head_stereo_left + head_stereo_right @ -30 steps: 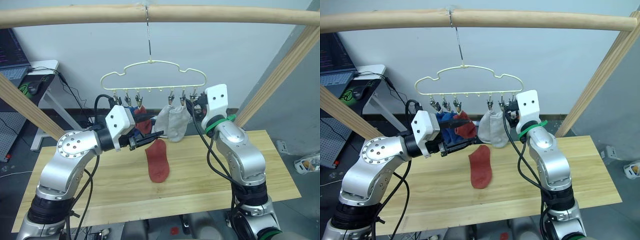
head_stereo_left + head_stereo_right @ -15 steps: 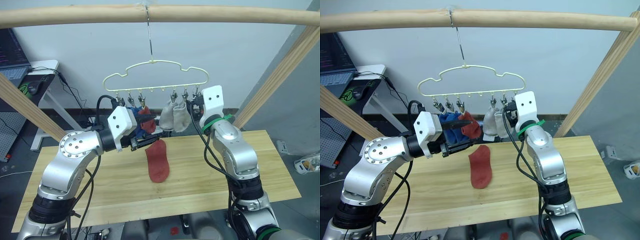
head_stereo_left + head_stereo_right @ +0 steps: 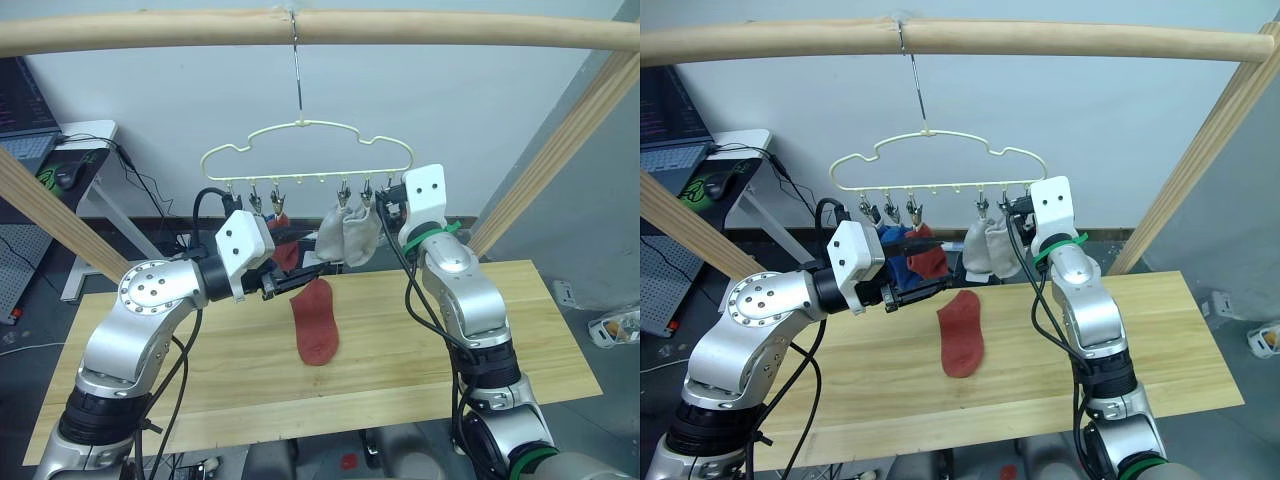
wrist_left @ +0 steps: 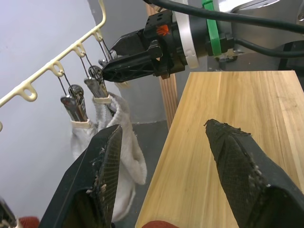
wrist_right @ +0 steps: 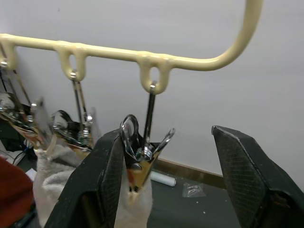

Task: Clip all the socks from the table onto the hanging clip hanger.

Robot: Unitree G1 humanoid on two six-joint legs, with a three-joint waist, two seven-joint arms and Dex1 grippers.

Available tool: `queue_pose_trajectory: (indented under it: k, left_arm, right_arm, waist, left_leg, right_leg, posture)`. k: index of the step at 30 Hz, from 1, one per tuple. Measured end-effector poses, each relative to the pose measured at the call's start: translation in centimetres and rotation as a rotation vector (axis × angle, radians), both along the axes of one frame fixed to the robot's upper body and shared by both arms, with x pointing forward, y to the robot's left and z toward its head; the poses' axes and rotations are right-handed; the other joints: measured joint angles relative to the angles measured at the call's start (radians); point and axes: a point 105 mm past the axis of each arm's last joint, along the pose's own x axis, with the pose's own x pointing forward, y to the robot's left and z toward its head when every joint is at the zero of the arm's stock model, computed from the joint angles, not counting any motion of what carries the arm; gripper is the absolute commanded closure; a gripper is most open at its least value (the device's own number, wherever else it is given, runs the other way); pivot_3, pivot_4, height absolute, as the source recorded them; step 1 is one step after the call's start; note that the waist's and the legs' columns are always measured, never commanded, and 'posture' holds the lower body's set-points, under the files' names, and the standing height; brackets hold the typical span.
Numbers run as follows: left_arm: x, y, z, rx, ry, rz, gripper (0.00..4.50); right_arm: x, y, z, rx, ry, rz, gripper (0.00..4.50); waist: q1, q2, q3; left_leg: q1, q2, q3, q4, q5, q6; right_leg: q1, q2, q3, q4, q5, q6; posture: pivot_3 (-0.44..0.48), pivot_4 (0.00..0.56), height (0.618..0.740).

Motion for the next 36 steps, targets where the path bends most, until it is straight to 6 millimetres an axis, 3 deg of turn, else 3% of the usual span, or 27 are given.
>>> queue_pose_trajectory:
  k: [4, 10, 28, 31, 34, 36]
  left_arm:
    - [0.0, 0.0, 0.0, 0.000, 0.000, 0.000, 1.50]
    - [0.0, 0.0, 0.0, 0.001, -0.001, 0.001, 1.50]
    - [0.0, 0.0, 0.0, 0.001, -0.004, 0.002, 1.50]
    - [0.0, 0.0, -0.1, 0.000, -0.003, 0.002, 1.50]
    - [0.0, 0.0, -0.1, 0.000, -0.002, 0.002, 1.50]
    - [0.0, 0.0, -0.1, 0.000, -0.002, 0.002, 1.50]
  right_arm:
    - [0.4, 0.3, 0.5, 0.028, -0.007, -0.006, 1.53]
    - [0.5, 0.8, 1.1, 0.066, -0.018, 0.008, 3.39]
    - [0.5, 1.3, 1.0, 0.086, 0.009, 0.012, 3.39]
    - [0.4, 1.1, 1.1, 0.091, 0.008, 0.005, 2.76]
    - [0.3, 1.1, 1.4, 0.093, -0.001, 0.004, 1.75]
    - [0.3, 1.1, 1.4, 0.093, 0.001, 0.003, 1.75]
  waist:
    - [0.000, 0.000, 0.000]
    - [0.000, 0.000, 0.000]
    - [0.000, 0.000, 0.000]
    - [0.000, 0.000, 0.000]
    - [0.000, 0.000, 0.000]
    - [0.000, 0.000, 0.000]
  left_leg:
    - [0.000, 0.000, 0.000, 0.000, 0.000, 0.000]
    - [0.000, 0.000, 0.000, 0.000, 0.000, 0.000]
    - [0.000, 0.000, 0.000, 0.000, 0.000, 0.000]
    - [0.000, 0.000, 0.000, 0.000, 0.000, 0.000]
    - [0.000, 0.000, 0.000, 0.000, 0.000, 0.000]
    - [0.000, 0.000, 0.000, 0.000, 0.000, 0.000]
  right_leg:
    - [0.000, 0.000, 0.000, 0.000, 0.000, 0.000]
    - [0.000, 0.000, 0.000, 0.000, 0.000, 0.000]
    - [0.000, 0.000, 0.000, 0.000, 0.000, -0.001]
    - [0.000, 0.000, 0.000, 0.000, 0.000, -0.001]
    - [0.000, 0.000, 0.000, 0.000, 0.000, -0.001]
    - [0.000, 0.000, 0.000, 0.000, 0.000, -0.001]
  posture:
    - [-0.141, 0.166, 0.740]
    - [-0.139, 0.166, 0.740]
    - [-0.141, 0.166, 0.740]
    - [-0.141, 0.167, 0.740]
    - [-0.141, 0.167, 0.740]
    - [-0.140, 0.167, 0.740]
